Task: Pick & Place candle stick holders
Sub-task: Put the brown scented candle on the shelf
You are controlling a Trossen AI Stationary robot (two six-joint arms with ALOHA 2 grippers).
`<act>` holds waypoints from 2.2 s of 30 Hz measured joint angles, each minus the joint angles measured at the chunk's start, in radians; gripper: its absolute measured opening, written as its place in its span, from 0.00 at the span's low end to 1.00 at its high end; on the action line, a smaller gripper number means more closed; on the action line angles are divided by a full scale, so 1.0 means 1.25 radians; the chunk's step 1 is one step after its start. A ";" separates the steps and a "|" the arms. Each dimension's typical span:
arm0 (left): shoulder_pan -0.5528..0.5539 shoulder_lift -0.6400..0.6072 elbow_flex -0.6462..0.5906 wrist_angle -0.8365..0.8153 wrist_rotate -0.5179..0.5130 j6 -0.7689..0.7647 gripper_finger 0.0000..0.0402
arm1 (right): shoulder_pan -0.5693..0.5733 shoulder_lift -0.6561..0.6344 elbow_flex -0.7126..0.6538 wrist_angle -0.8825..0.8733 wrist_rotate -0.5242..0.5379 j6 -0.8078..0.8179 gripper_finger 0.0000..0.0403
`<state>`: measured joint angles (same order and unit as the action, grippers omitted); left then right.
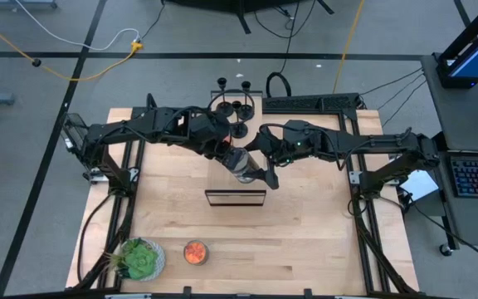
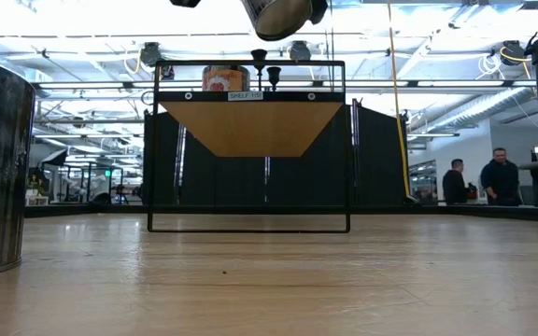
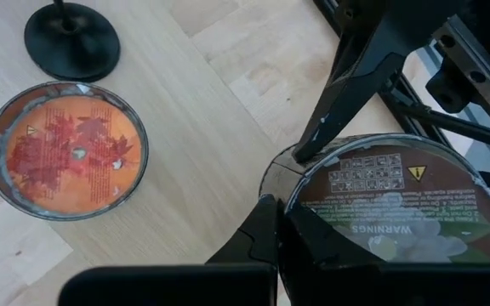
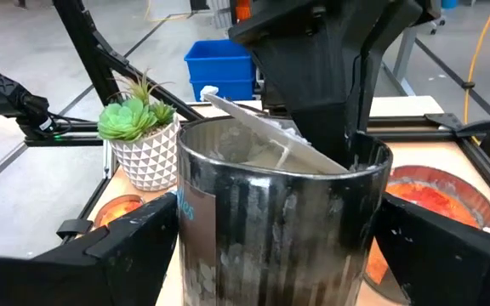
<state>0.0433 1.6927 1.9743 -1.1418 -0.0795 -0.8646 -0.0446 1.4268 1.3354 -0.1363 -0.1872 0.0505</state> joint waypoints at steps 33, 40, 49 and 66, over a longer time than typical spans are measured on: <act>-0.005 0.001 0.000 0.013 -0.034 0.026 0.00 | -0.016 0.017 0.000 0.014 -0.046 0.016 0.89; -0.005 0.000 0.001 0.029 -0.039 0.026 0.00 | -0.023 0.025 -0.001 0.039 -0.067 0.018 0.89; -0.005 0.002 0.001 0.048 -0.047 0.021 0.00 | -0.040 0.025 0.001 0.020 -0.105 0.046 0.89; -0.004 0.003 0.003 0.084 -0.043 0.025 0.00 | -0.036 0.028 0.000 0.013 -0.105 0.034 0.85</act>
<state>0.0380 1.6962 1.9778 -1.0374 -0.1333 -0.8330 -0.0898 1.4612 1.3354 -0.1196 -0.3191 0.0929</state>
